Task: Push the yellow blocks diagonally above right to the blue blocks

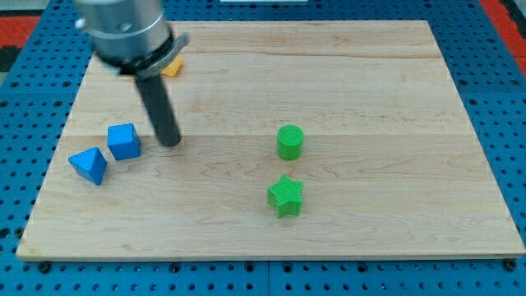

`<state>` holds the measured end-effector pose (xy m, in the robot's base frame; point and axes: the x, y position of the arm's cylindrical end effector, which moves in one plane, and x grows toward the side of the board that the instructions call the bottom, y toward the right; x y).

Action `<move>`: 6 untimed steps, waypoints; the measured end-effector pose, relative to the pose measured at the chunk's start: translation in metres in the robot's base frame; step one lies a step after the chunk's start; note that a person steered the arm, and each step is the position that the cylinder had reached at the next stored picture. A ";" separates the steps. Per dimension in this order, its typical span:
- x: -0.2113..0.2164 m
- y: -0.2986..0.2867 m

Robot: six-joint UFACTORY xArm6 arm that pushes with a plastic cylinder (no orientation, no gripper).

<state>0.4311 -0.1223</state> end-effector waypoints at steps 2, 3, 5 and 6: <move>-0.078 -0.134; -0.111 -0.153; -0.096 0.008; -0.095 -0.012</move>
